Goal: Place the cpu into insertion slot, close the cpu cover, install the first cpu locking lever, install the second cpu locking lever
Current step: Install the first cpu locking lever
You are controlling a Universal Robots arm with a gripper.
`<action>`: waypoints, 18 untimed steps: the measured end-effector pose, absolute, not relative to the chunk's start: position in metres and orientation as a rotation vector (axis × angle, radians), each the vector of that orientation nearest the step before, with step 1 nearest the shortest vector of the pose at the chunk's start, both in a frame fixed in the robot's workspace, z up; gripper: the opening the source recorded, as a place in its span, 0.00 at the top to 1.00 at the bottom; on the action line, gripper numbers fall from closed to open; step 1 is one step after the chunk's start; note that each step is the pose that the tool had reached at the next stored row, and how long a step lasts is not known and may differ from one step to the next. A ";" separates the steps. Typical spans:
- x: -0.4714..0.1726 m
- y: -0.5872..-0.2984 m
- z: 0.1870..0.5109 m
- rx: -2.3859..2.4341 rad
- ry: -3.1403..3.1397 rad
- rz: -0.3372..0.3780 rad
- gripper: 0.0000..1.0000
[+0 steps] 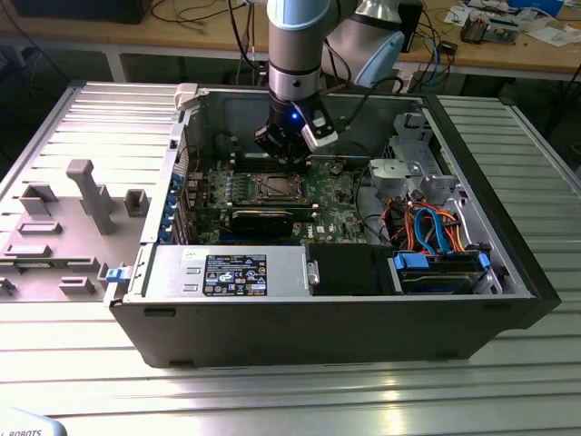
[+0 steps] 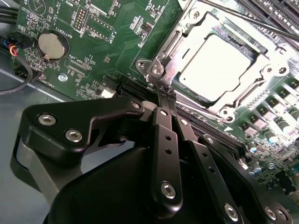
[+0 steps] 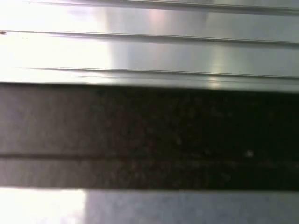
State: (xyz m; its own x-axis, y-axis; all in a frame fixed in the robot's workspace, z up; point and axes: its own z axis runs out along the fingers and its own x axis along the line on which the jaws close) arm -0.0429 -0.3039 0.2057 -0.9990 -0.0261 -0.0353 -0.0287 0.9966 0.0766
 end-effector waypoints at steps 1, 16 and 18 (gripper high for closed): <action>-0.043 -0.304 0.207 -0.043 3.105 0.120 0.89; -0.041 -0.304 0.205 -0.043 3.105 0.118 0.89; -0.042 -0.304 0.205 -0.043 3.105 0.118 0.89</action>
State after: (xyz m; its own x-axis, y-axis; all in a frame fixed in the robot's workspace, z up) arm -0.0424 -0.3039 0.2053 -0.9990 -0.0263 -0.0351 -0.0289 0.9967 0.0756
